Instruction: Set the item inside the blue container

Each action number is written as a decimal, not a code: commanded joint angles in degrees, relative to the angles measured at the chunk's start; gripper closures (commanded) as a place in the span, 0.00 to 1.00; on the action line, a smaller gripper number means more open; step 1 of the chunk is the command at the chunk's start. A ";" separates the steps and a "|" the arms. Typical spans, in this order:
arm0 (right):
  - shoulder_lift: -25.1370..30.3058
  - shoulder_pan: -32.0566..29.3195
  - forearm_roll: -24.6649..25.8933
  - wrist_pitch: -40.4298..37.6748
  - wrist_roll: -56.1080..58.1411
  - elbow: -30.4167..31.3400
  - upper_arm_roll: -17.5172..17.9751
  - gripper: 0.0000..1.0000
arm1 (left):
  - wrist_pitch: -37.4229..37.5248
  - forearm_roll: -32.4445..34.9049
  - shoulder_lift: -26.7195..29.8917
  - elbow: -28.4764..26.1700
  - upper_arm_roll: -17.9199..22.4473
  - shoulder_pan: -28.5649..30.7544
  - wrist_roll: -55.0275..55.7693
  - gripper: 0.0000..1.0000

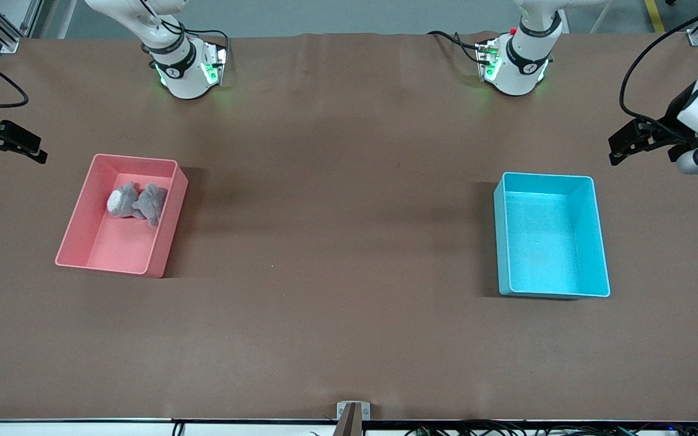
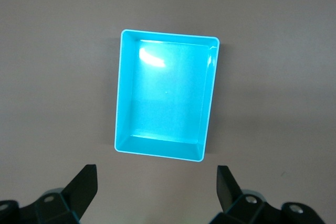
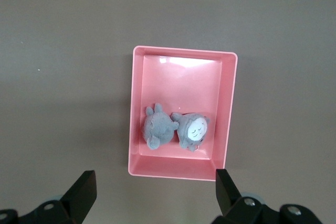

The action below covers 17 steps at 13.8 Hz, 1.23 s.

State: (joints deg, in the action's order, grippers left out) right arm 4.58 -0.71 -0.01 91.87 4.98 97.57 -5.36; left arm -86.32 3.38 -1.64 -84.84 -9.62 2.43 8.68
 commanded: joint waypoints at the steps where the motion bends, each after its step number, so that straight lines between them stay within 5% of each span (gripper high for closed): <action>1: 1.83 -0.26 -0.26 0.41 1.78 1.57 0.18 0.00 | 0.10 -1.79 0.32 0.29 0.13 0.56 -1.03 0.00; 17: 2.27 -0.26 -1.84 -1.61 0.47 1.66 0.17 0.00 | -1.30 -2.23 -1.96 -0.06 -1.10 -0.05 -0.94 0.00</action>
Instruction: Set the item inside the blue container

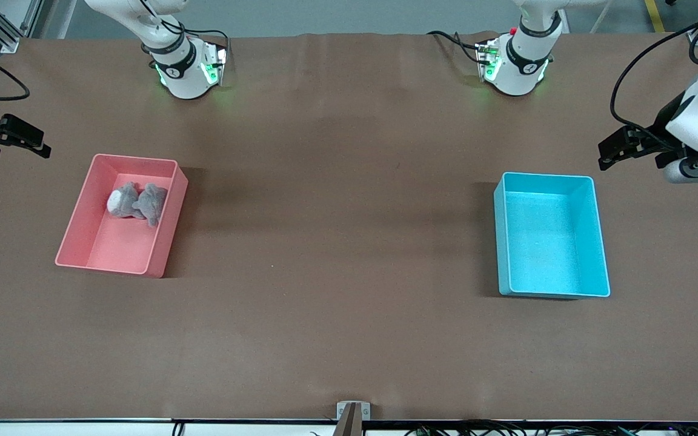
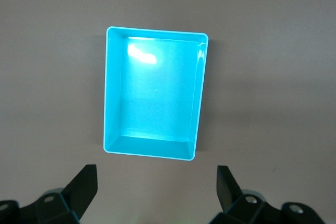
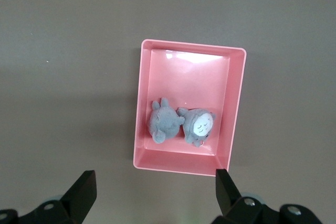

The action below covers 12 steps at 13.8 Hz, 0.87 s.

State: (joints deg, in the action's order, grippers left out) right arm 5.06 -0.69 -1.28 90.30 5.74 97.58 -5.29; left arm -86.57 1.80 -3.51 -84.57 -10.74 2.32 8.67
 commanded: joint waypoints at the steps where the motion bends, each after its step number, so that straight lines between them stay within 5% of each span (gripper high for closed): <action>1: 1.71 -0.27 -0.57 -0.04 -0.03 1.48 0.11 0.00 | -1.58 -0.75 -0.44 -0.42 0.02 0.05 -0.94 0.00; 12: -0.65 -1.14 0.40 -0.14 0.42 -0.54 0.02 0.00 | -3.69 -0.66 -0.53 -2.08 -0.25 0.05 -0.94 0.00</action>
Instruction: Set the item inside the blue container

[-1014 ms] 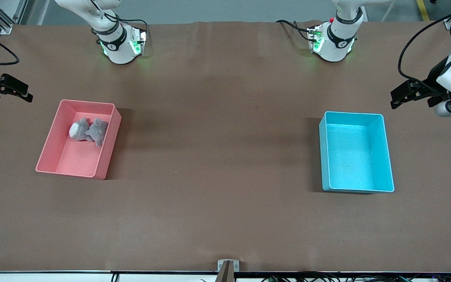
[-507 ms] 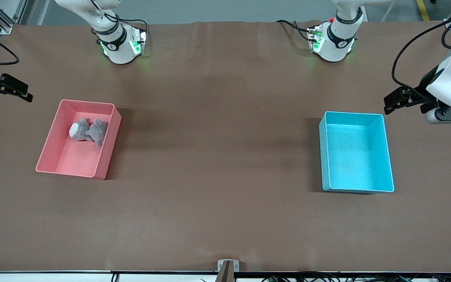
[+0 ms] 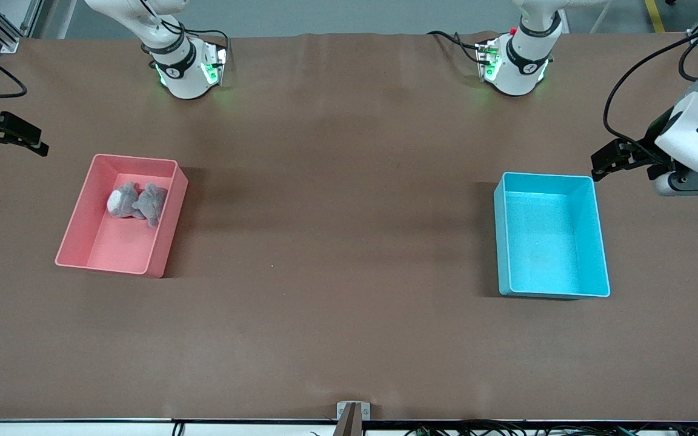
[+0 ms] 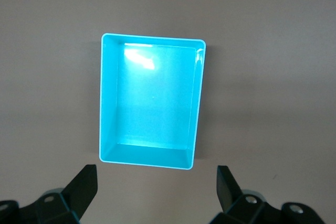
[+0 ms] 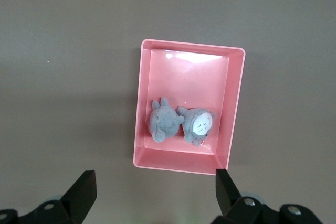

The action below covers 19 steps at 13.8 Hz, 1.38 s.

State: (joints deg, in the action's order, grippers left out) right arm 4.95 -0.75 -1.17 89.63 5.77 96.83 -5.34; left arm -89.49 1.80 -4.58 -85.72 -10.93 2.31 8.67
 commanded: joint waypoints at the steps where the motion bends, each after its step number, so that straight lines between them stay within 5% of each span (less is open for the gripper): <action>1: -2.90 -2.48 0.29 1.42 0.30 0.12 -0.02 0.00 | -0.86 -0.66 0.63 -1.03 -0.05 0.07 -0.94 0.00; 4: -12.84 -6.62 -0.41 4.24 0.65 -0.33 -0.02 0.00 | -0.95 -0.66 0.63 -1.03 -0.14 0.15 -0.94 0.00; 13: -9.69 -7.68 -0.24 38.66 -0.23 33.48 -0.11 0.00 | -0.95 -0.84 0.89 -1.20 -0.14 0.24 -0.94 0.00; 19: -10.48 -8.21 -0.24 50.46 -1.19 42.38 -0.11 0.00 | -0.95 -0.84 0.80 -1.29 -0.14 0.33 -0.94 0.00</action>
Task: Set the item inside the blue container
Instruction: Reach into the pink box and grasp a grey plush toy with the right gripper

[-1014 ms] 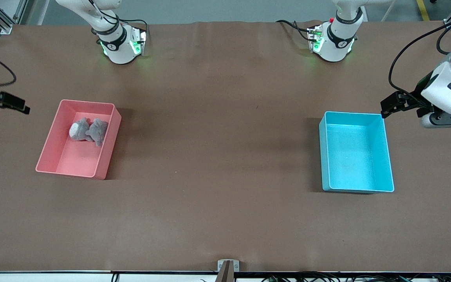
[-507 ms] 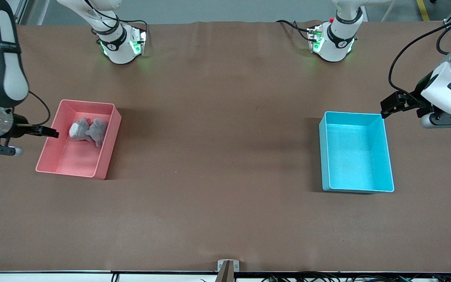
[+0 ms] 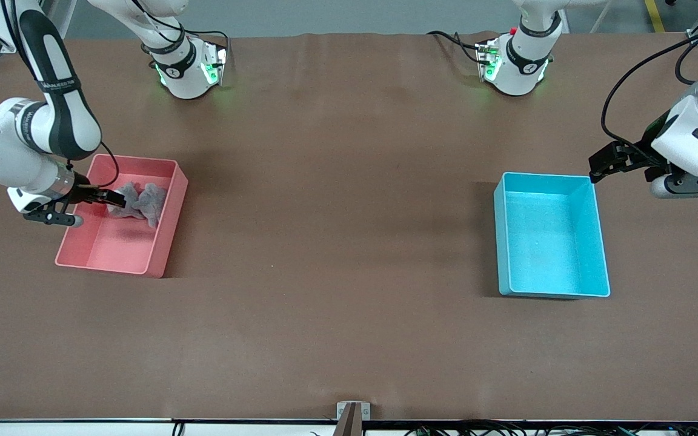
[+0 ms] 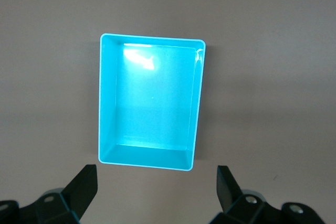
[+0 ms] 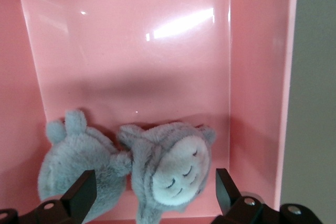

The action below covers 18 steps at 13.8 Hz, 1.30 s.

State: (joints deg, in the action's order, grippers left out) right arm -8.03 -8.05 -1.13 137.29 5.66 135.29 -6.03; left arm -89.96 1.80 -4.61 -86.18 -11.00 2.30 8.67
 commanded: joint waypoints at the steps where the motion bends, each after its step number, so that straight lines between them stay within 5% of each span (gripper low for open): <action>1: 2.14 -0.91 -0.28 4.28 -1.79 4.63 0.58 0.00 | -0.48 -0.75 0.83 -0.83 -0.08 0.25 -0.94 0.00; 10: -3.40 -0.48 -0.28 7.73 -7.41 4.81 0.58 0.09 | -0.48 -0.84 0.83 -0.92 -0.08 0.25 -0.94 0.00; 12: -3.66 -0.39 -0.28 7.29 -7.33 4.72 0.58 0.29 | -0.48 -0.84 0.92 -0.92 -0.08 0.25 -0.94 0.00; 16: -3.57 -0.03 -0.28 5.80 -7.42 4.11 0.58 0.89 | -0.48 -0.84 1.01 -0.92 -0.16 0.25 -0.94 0.00; 18: -3.05 0.05 -0.19 3.09 -7.51 2.71 0.66 0.97 | -0.48 -0.84 1.01 -0.92 -0.25 0.16 -0.85 0.00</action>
State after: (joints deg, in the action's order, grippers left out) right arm -11.91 -8.03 -1.13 142.73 -0.73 138.61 -5.87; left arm -89.96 1.80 -4.61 -86.28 -11.03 2.31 8.67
